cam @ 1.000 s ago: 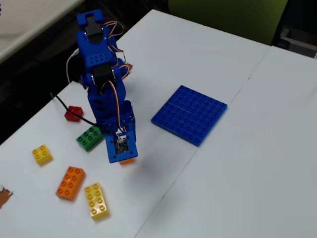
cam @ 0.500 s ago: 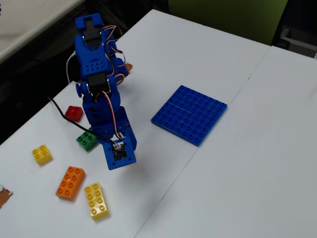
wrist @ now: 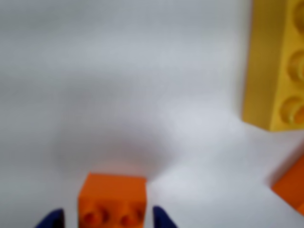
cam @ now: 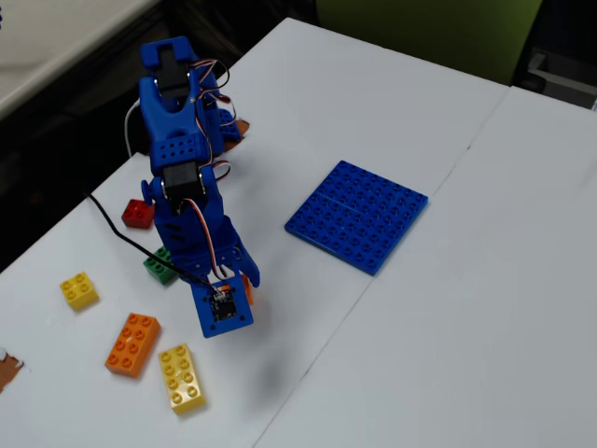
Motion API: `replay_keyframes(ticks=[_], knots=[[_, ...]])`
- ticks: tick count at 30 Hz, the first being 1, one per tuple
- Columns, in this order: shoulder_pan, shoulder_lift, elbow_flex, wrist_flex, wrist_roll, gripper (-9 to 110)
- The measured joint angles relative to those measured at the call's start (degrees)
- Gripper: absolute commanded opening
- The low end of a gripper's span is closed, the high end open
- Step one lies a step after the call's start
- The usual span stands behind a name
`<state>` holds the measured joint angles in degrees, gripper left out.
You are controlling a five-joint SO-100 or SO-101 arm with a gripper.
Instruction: Pick up the 2x2 orange block and go up the 8x8 blue block.
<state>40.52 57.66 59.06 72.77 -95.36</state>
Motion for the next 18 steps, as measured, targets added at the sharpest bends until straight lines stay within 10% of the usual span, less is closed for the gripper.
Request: replay_keyframes(ticks=[18], knots=[[0.0,-1.67,0.0,0.35,-1.14,23]])
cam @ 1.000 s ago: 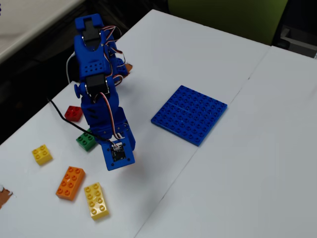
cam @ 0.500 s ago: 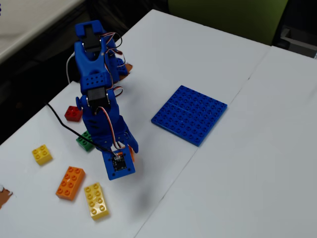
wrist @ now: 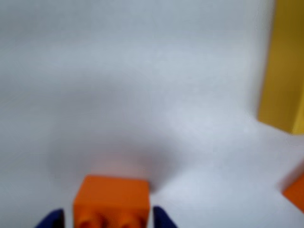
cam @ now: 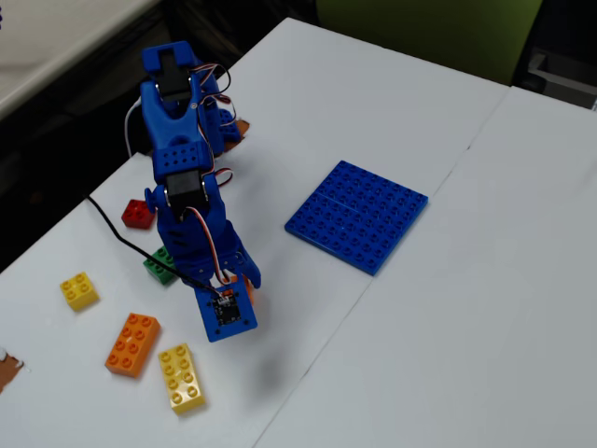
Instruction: Pick up the 2x2 orange block and go up the 8x8 blue block.
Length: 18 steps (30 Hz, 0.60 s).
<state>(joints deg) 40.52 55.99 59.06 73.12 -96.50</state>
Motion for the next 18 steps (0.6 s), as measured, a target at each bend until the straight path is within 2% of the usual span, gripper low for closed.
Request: replay_keyframes(ticks=[18], knots=[[0.0,-0.18,0.18,2.11,-0.7,22]])
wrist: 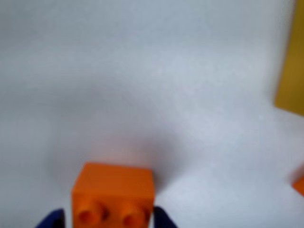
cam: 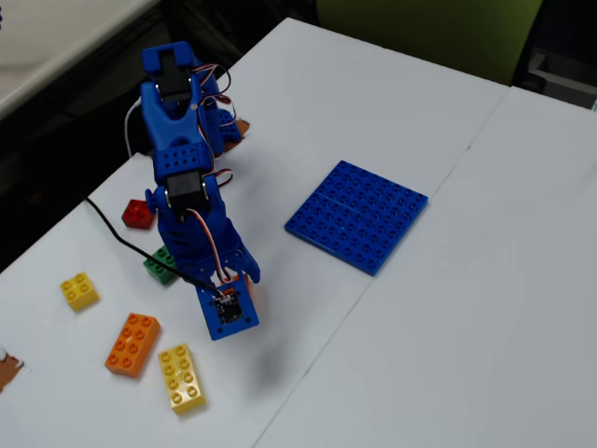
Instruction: Pick up the 2x2 orange block and go up the 8x8 blue block.
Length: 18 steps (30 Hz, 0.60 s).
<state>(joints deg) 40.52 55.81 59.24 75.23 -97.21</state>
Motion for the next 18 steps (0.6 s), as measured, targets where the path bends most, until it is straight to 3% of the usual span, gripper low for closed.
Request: replay_keyframes(ticks=[5,11,18], knots=[[0.0,0.0,0.0,-0.09,0.0,20],[0.0,0.0,0.0,-0.18,0.53,1],[0.0,0.0,0.0,-1.41,1.93,0]])
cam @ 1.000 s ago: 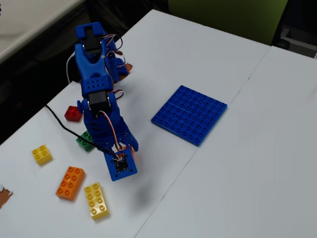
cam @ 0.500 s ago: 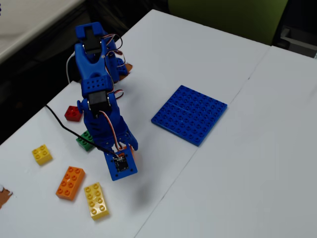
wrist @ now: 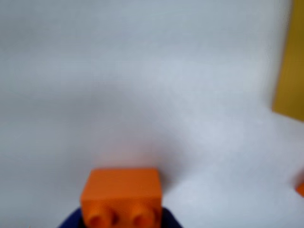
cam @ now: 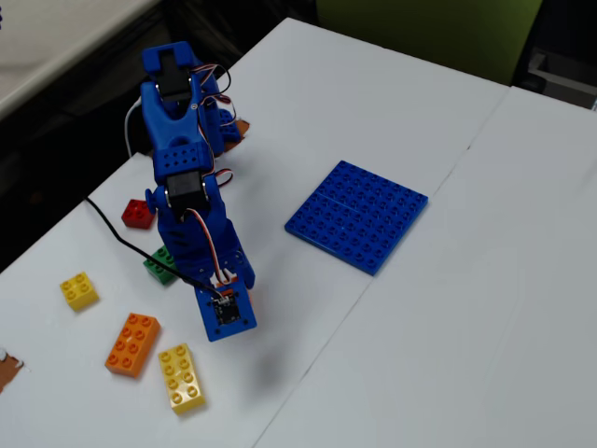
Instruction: Pick up the 2x2 orange block and go up the 8x8 blue block.
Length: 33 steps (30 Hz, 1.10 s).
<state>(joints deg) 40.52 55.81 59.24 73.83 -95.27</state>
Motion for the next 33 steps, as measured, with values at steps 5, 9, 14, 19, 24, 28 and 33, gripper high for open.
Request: replay_keyframes(ticks=[5,9,14,19,24,28,33], knots=[[0.0,0.0,0.0,-0.88,1.05,0],[-0.97,2.46,0.09,-0.88,1.76,0],[-3.16,9.32,0.09,0.79,1.76,0],[-6.77,16.26,0.09,4.39,1.76,0],[-11.16,22.32,0.09,8.09,1.76,0],[-15.47,27.16,0.09,10.11,2.9,0],[-21.09,32.08,0.09,11.95,5.27,0]])
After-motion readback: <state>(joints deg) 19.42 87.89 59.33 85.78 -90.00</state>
